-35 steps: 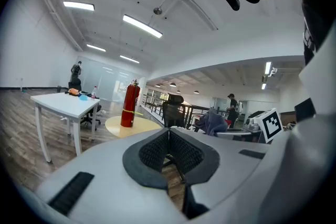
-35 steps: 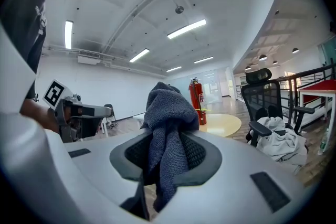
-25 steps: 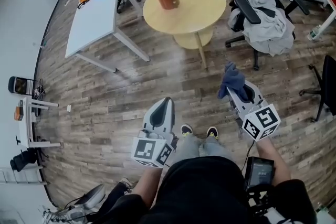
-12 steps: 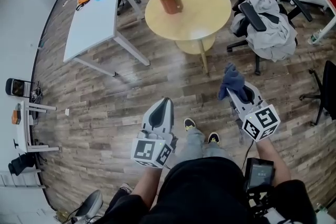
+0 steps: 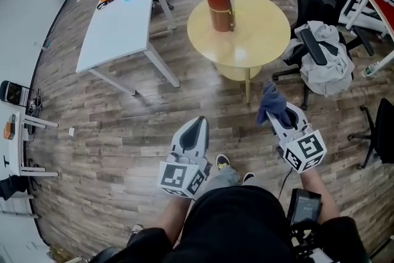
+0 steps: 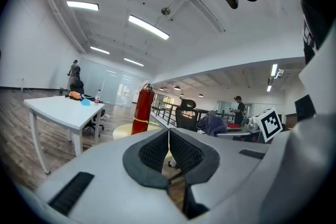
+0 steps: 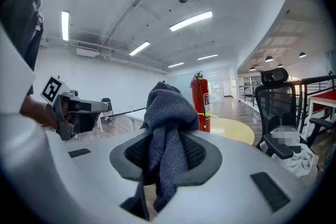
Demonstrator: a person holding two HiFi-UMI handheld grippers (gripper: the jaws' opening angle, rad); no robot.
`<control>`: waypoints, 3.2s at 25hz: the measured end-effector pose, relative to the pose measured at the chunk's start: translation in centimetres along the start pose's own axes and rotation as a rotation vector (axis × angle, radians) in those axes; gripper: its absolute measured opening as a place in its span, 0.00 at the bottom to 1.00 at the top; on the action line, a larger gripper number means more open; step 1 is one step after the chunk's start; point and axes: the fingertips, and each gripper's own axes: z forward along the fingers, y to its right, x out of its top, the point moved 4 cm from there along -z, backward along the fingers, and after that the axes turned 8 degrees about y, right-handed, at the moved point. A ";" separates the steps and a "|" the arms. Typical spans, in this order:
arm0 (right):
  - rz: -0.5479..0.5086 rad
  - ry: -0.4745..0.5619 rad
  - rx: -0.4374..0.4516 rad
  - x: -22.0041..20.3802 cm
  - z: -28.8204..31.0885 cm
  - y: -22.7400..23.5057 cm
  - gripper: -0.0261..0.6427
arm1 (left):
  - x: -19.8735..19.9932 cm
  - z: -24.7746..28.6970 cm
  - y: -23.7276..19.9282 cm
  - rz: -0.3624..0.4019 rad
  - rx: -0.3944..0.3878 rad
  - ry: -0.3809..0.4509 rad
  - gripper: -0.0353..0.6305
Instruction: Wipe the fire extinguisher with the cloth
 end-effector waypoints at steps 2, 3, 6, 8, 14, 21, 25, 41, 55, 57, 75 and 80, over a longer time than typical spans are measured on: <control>-0.032 -0.005 0.010 0.2 1.5 -0.5 0.19 | 0.0 0.4 -1.4 -0.012 0.001 0.002 0.09; -0.048 -0.010 0.013 0.3 2.1 -0.7 0.19 | 0.0 0.6 -1.9 -0.015 -0.001 -0.002 0.09; -0.068 -0.026 0.016 0.3 3.3 -0.8 0.19 | -0.1 1.5 -2.9 -0.026 -0.007 -0.010 0.09; -0.065 -0.031 0.012 0.1 3.7 -0.2 0.19 | -0.3 2.2 -3.1 -0.032 -0.010 -0.015 0.09; -0.047 -0.037 -0.001 -0.5 5.2 2.3 0.19 | -0.8 5.2 -3.7 -0.031 -0.014 -0.037 0.09; -0.009 -0.028 0.023 -0.9 8.3 7.9 0.19 | -1.4 11.1 -4.1 -0.016 0.017 -0.061 0.09; 0.016 -0.019 0.045 -0.2 10.8 12.2 0.19 | -1.1 15.5 -4.3 -0.005 0.043 -0.058 0.09; 0.061 -0.004 0.093 0.5 16.1 19.4 0.20 | 0.0 23.4 -5.3 0.038 0.060 -0.065 0.09; -0.016 -0.056 0.051 1.4 26.2 21.2 0.20 | 1.2 29.3 -14.2 0.009 0.011 -0.046 0.09; -0.025 -0.069 0.046 1.5 28.2 21.6 0.20 | 1.6 30.0 -15.8 0.003 0.012 -0.032 0.09; -0.346 0.027 0.028 18.0 44.3 24.9 0.19 | 3.0 30.7 -22.7 -0.021 0.040 -0.002 0.09; -0.276 -0.111 0.030 10.6 43.1 24.5 0.19 | 3.1 30.6 -24.0 -0.035 0.064 0.002 0.09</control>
